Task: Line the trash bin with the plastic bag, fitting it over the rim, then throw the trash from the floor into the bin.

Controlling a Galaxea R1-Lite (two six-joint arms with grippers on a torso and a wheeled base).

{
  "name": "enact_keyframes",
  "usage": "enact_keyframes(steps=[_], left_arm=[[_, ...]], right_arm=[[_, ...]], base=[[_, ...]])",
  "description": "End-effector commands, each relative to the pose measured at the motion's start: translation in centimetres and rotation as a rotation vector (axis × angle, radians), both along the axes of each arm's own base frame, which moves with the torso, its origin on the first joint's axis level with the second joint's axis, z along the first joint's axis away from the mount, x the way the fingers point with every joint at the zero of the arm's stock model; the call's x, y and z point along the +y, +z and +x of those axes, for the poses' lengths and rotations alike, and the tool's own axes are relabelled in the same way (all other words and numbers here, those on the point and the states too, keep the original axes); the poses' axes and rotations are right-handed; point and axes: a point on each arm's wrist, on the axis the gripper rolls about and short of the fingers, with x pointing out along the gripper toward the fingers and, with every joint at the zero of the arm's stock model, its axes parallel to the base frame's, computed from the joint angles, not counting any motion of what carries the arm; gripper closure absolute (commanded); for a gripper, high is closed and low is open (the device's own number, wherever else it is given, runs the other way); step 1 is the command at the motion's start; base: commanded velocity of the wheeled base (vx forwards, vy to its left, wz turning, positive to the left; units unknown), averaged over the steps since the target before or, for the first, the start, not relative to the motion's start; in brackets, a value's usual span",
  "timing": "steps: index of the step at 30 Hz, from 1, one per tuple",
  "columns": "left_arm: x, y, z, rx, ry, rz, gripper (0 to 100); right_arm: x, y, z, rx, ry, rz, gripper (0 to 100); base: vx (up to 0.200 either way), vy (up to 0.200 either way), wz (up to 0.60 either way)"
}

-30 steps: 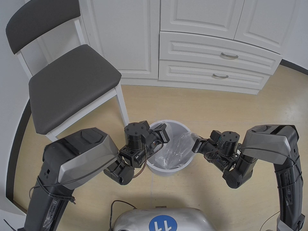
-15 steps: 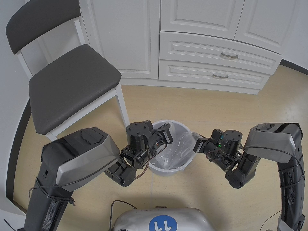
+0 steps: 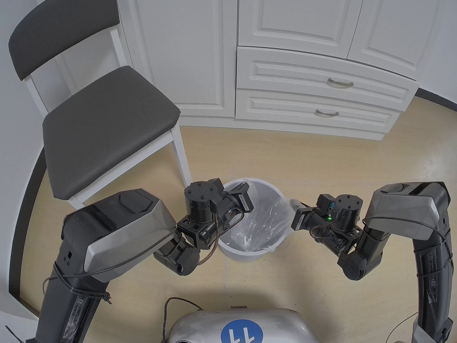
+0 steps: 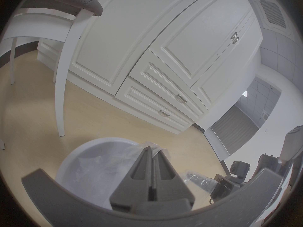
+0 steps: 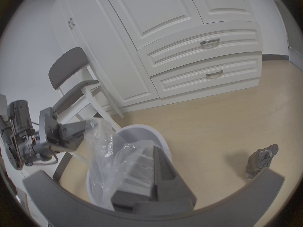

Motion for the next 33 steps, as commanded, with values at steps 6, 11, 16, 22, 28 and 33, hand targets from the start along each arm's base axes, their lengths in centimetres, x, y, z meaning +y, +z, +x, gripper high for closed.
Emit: enact_keyframes(steps=[6, 11, 16, 22, 28, 33], left_arm=[[0.5, 0.6, -0.4, -0.025, 0.005, -0.016, 100], [1.0, 1.2, -0.6, -0.022, 0.011, -0.012, 100], [2.2, 0.9, -0.1, -0.004, 0.039, 0.002, 100], [3.8, 1.4, 0.1, 0.003, 0.062, 0.009, 100], [3.8, 1.8, 0.0, -0.006, 0.062, 0.012, 100], [4.0, 2.6, -0.3, -0.021, 0.062, 0.021, 100]], right_arm=[[-1.7, 0.9, -1.6, 0.015, -0.025, -0.036, 100], [-2.5, 1.6, -2.8, 0.028, -0.032, -0.057, 100], [-3.1, 1.3, -3.3, 0.035, -0.035, -0.111, 100], [-3.3, 0.6, -3.3, 0.044, -0.036, -0.143, 100], [-3.7, 0.4, -3.1, 0.045, -0.046, -0.167, 100], [-4.2, 0.6, -3.3, 0.041, -0.055, -0.181, 100]], base=[[0.000, 0.000, 0.00], [0.000, 0.000, 0.00], [0.000, 0.000, 0.00], [0.000, 0.000, 0.00], [0.000, 0.000, 0.00], [0.000, 0.000, 0.00]])
